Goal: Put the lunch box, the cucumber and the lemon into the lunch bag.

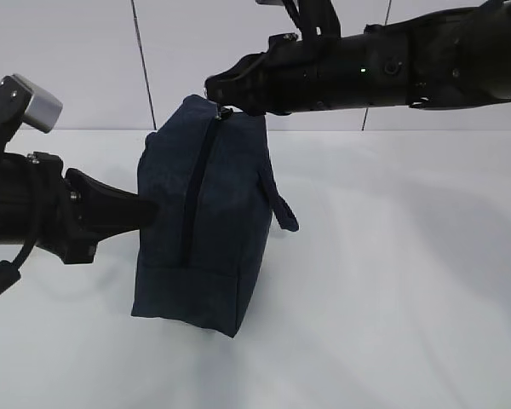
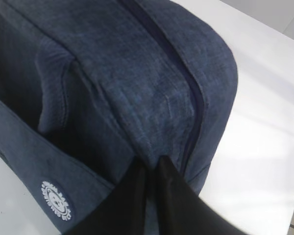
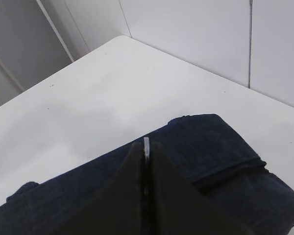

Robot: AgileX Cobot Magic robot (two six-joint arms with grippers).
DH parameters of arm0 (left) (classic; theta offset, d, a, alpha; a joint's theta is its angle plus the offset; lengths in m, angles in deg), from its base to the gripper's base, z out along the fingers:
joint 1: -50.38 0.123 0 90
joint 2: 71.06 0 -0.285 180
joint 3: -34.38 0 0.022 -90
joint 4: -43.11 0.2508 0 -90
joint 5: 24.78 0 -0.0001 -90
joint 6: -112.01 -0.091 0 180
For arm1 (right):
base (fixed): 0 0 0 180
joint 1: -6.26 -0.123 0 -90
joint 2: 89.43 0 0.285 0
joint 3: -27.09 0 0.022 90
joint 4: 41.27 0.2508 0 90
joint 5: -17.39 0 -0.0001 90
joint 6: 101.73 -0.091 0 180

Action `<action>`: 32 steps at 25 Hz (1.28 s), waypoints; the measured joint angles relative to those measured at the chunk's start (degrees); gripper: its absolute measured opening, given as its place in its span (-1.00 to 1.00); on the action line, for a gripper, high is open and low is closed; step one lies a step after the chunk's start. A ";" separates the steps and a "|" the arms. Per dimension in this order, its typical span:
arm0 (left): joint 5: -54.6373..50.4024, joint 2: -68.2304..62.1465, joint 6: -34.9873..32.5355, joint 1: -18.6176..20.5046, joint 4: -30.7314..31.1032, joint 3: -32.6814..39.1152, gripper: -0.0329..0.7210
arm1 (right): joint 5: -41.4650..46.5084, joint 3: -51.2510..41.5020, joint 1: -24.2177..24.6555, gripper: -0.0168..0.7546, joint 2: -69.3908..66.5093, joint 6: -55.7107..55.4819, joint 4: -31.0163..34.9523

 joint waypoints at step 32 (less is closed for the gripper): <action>0.22 0.00 11.82 0.00 7.72 0.00 -0.89 | -10.43 10.12 6.61 -0.90 -10.09 -5.77 -4.55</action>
